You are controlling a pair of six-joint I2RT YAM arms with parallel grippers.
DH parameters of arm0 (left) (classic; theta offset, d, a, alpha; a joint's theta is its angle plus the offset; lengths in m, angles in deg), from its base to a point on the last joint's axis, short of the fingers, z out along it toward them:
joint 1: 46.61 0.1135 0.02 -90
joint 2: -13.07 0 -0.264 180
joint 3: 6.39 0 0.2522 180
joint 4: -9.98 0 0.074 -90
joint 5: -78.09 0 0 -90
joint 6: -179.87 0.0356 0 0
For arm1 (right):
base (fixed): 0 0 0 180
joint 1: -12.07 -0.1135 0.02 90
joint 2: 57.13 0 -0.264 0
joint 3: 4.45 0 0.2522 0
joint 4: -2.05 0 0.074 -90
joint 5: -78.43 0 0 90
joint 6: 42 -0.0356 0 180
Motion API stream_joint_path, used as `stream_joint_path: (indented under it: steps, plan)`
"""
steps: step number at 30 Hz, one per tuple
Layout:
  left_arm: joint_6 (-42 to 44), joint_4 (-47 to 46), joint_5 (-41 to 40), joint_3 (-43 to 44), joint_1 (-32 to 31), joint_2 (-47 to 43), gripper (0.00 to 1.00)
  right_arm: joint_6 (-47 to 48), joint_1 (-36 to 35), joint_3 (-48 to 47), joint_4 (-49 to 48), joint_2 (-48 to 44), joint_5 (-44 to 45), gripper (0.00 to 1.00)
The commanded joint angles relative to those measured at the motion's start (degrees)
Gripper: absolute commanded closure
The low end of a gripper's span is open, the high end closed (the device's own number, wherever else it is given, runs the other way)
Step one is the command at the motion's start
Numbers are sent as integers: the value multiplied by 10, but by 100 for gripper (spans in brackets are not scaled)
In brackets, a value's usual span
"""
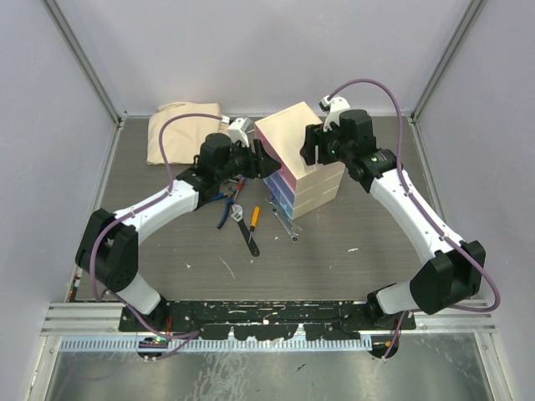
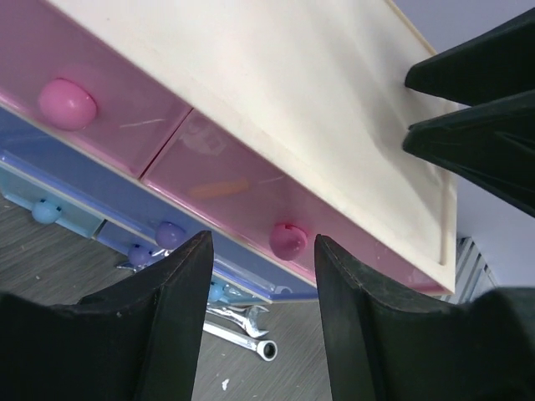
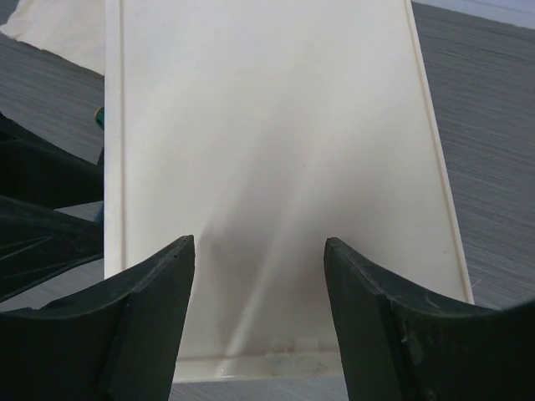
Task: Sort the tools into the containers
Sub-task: Open the drawer in the storage box.
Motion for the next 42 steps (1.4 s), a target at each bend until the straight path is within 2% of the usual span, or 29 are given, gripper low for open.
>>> stream_joint_path:
  steps: [1,7,21,37,42]
  plan:
    - [-17,-68,18,8,-2,-1,47,43,-17,-30,34,28,68,31]
    - [-19,-81,22,7,-1,19,48,43,-21,-29,45,38,62,31]
    - [-13,-101,134,39,-2,68,54,44,-21,-24,54,38,44,30]
    - [-3,-103,140,87,3,91,55,41,-23,-15,56,38,33,30]
    - [-13,-107,146,98,3,102,65,41,-24,-14,55,40,33,30]
